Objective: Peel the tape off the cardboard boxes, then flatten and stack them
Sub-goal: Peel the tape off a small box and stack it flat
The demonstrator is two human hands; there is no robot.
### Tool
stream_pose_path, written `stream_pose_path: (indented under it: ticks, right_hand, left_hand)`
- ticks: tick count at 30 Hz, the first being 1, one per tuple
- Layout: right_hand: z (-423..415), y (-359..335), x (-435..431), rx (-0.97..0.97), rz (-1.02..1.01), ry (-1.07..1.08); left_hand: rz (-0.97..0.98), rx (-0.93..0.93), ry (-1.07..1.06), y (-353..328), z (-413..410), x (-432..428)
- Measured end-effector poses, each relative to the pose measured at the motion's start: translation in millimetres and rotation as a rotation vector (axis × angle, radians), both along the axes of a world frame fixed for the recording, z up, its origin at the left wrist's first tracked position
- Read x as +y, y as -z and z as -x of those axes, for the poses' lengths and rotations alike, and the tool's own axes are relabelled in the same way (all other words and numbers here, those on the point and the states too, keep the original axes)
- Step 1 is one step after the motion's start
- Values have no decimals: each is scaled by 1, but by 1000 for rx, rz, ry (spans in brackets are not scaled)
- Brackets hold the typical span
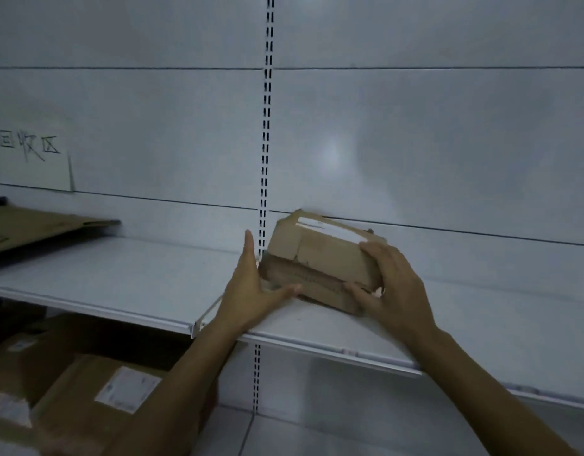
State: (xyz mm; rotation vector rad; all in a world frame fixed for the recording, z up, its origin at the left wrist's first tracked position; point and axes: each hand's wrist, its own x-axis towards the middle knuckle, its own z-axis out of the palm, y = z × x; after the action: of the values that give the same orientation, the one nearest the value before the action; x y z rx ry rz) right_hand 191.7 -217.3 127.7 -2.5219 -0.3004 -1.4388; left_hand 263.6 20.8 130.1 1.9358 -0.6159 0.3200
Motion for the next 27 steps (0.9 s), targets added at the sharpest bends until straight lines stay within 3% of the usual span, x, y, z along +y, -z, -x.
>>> stream_pose_path:
  ticks: [2, 5, 10, 12, 17, 23, 27]
  right_hand:
    - [0, 0, -4, -55, -179, -58]
    - [-1, 0, 2, -131, -414, -160]
    - [0, 1, 7, -94, -608, -244]
    - [1, 4, 8, -72, -564, -249]
    - [-1, 10, 14, -61, -311, -233]
    - [-3, 14, 14, -96, -50, -174]
    - [-3, 11, 12, -131, -156, -186]
  left_hand:
    - [-13, 86, 32, 9, -7, -3]
    - [-6, 3, 41, 9, -8, -4]
    - [231, -81, -3, 4, 1, 0]
    - [264, -142, -114, 8, -2, 3]
    - [55, -304, -425, -3, 2, -8]
    - [-39, -166, -559, -45, -7, -42]
    - [-267, -420, -649, -56, -22, -37]
